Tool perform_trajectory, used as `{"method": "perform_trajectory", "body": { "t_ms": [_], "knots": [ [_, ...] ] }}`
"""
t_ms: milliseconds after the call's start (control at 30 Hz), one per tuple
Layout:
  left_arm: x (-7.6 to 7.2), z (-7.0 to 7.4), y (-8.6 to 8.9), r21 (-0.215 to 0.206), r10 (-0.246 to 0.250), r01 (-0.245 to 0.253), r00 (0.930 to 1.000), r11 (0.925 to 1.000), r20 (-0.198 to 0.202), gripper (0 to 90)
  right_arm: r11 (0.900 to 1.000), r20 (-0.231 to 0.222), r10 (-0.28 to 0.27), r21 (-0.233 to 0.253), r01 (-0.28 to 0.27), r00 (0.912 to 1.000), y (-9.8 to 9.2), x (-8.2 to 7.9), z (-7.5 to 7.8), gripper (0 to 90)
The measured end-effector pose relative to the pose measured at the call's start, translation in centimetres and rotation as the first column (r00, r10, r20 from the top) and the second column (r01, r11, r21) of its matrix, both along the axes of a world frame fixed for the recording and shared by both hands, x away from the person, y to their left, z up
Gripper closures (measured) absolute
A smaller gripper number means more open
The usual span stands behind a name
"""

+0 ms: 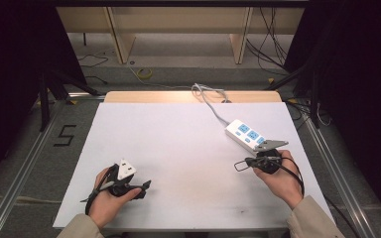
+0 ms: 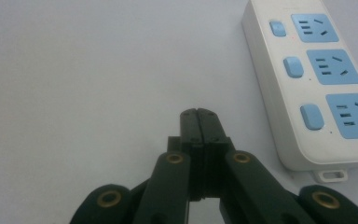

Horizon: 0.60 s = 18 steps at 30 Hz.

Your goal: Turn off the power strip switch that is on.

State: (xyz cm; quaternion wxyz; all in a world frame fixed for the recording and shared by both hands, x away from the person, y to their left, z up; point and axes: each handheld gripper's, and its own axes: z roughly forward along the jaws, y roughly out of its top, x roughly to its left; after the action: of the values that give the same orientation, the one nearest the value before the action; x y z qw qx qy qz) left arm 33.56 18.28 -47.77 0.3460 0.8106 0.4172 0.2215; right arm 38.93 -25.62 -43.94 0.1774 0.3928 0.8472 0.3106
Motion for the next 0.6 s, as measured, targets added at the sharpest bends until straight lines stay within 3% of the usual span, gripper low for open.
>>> {"method": "perform_trajectory", "body": {
  "t_ms": [600],
  "knots": [
    [0.0,0.0,0.0,0.001,0.000,0.000,1.0000,1.0000,0.002,20.6,1.000,-0.002,-0.010,-0.006,0.010,0.9999,0.0,1.1,0.5,90.0]
  ]
}}
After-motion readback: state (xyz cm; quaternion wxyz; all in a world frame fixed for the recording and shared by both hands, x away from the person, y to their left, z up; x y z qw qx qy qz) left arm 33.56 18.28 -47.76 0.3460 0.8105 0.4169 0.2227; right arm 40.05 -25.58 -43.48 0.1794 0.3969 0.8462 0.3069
